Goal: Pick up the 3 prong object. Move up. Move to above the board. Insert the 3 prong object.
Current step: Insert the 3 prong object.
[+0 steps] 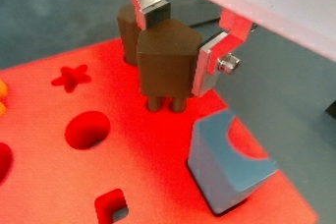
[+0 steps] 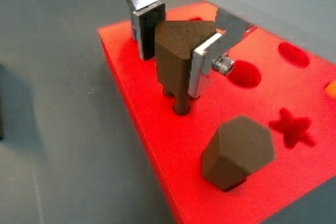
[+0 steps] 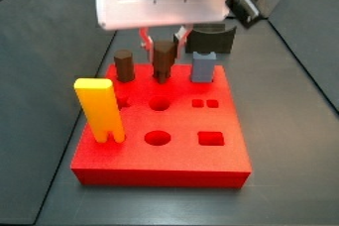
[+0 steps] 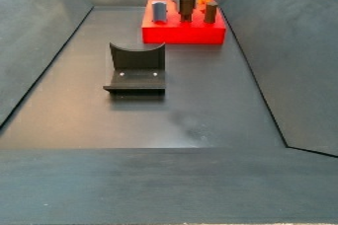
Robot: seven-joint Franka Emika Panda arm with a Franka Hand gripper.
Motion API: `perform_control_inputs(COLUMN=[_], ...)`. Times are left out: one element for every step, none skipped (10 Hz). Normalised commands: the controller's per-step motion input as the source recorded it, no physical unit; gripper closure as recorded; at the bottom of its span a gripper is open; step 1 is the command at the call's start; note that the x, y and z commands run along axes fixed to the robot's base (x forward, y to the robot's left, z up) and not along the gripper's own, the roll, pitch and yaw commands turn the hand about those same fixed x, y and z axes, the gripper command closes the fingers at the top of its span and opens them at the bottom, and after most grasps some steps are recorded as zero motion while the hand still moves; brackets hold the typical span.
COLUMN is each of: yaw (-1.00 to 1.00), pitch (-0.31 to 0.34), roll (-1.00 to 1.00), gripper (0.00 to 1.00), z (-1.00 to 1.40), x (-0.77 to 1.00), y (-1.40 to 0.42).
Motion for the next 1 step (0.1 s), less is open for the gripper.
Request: perform_control_inputs(yaw=[0.0], pitch=[0.0], roll=[0.0], gripper=[1.0], z=[0.0], x=[0.0], y=[0.0])
